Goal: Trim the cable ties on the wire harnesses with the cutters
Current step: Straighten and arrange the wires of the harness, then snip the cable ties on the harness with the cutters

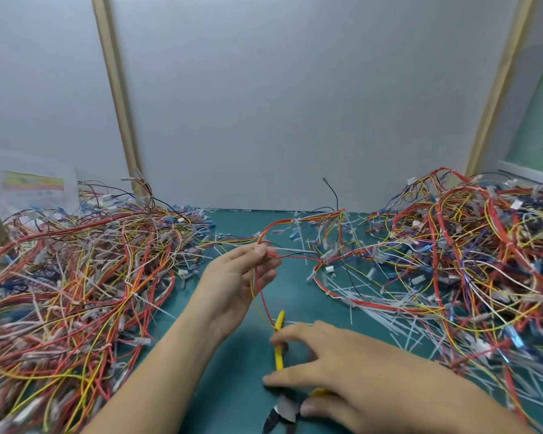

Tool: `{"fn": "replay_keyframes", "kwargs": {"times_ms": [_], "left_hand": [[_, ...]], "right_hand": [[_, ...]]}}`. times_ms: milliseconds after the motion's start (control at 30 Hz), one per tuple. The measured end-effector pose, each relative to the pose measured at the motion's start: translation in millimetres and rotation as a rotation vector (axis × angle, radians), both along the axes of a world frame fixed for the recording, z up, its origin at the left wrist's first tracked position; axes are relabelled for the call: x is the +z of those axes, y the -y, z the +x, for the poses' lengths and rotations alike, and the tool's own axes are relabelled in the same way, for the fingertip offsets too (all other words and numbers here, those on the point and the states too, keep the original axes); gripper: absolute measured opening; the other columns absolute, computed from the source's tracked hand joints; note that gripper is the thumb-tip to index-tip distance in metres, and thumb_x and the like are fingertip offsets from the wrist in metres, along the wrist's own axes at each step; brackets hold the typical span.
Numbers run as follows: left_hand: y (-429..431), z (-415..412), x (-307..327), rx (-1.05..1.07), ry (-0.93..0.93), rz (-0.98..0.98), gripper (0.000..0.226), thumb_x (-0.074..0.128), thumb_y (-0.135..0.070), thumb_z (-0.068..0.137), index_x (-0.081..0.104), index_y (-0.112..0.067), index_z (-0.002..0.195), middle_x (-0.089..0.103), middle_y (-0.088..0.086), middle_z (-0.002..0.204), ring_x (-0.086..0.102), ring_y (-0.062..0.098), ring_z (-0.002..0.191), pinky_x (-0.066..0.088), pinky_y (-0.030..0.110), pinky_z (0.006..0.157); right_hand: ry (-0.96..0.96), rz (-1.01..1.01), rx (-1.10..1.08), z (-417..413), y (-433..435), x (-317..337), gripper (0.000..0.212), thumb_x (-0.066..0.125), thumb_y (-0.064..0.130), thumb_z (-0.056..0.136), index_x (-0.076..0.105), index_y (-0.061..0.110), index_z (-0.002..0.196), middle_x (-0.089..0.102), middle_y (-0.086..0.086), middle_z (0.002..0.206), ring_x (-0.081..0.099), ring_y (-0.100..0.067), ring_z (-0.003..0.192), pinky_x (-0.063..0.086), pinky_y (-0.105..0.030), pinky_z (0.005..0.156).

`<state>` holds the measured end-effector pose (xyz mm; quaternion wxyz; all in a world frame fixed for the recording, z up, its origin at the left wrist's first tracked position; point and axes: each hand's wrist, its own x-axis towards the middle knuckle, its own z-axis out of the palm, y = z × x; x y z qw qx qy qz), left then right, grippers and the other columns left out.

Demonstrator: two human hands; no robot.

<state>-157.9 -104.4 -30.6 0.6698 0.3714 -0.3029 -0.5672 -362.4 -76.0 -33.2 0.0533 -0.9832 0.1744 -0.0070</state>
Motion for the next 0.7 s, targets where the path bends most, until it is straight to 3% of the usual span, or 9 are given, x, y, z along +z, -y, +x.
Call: {"fn": "replay_keyframes", "kwargs": {"times_ms": [100,167,233,333,467,567,700], "left_hand": [[1.6,4.9,0.0,0.024,-0.069,0.018,0.012,0.06,-0.006,0.093,0.07,0.0,0.092,0.073,0.009,0.083,0.073,0.015,0.072,0.06,0.022,0.064],[2.6,7.2,0.1,0.019,-0.11,0.041,0.014,0.06,-0.008,0.094,0.071,-0.001,0.09,0.073,0.009,0.082,0.073,0.016,0.073,0.061,0.023,0.066],[3.5,8.3,1.1,0.013,-0.153,0.062,0.017,0.059,-0.011,0.094,0.071,-0.002,0.085,0.073,0.008,0.08,0.074,0.017,0.071,0.061,0.023,0.066],[5.0,10.1,1.4,0.009,-0.186,0.073,0.025,0.056,-0.016,0.097,0.07,-0.003,0.081,0.074,0.009,0.078,0.074,0.019,0.07,0.061,0.025,0.063],[6.7,11.9,-2.4,0.021,-0.146,0.075,0.016,0.055,-0.01,0.094,0.068,-0.004,0.088,0.075,0.01,0.079,0.074,0.021,0.072,0.062,0.027,0.069],[7.5,12.1,-3.0,-0.001,-0.194,0.072,0.017,0.056,-0.008,0.091,0.07,-0.003,0.084,0.074,0.01,0.078,0.074,0.021,0.072,0.062,0.028,0.072],[7.6,13.0,-2.4,-0.073,-0.147,0.121,0.009,0.065,-0.016,0.074,0.072,-0.011,0.073,0.071,0.002,0.074,0.068,0.013,0.061,0.055,0.022,0.057]], "right_hand": [[0.058,-0.039,0.019,1.1,-1.3,2.2,0.031,0.037,0.05,0.102,0.059,0.042,0.123,0.03,0.011,0.155,0.034,-0.01,0.134,0.034,-0.034,0.108],[0.062,0.033,0.003,-4.0,1.0,5.4,0.035,0.046,0.049,0.1,0.051,0.048,0.134,0.025,0.019,0.157,0.023,0.0,0.14,0.026,-0.028,0.115],[0.016,0.089,-0.005,-10.9,4.7,8.3,0.052,0.051,0.047,0.095,0.036,0.056,0.144,0.019,0.028,0.158,0.015,0.008,0.14,0.018,-0.021,0.117],[-0.095,0.132,0.0,-17.1,6.9,14.0,0.061,0.056,0.042,0.093,0.028,0.062,0.144,0.009,0.036,0.157,0.01,0.009,0.14,0.014,-0.015,0.114],[-0.091,0.07,0.04,-17.3,7.4,13.2,0.05,0.055,0.041,0.097,0.037,0.058,0.141,0.01,0.038,0.154,0.009,0.007,0.139,0.018,-0.019,0.115],[-0.123,0.014,0.06,-12.0,9.2,6.3,0.047,0.052,0.045,0.098,0.038,0.055,0.141,0.011,0.033,0.157,0.001,0.001,0.147,0.022,-0.033,0.12],[-0.162,0.009,0.039,-9.2,11.1,-1.6,0.055,0.046,0.051,0.099,0.023,0.056,0.148,0.005,0.034,0.16,-0.017,-0.006,0.151,-0.001,-0.034,0.122]]}}
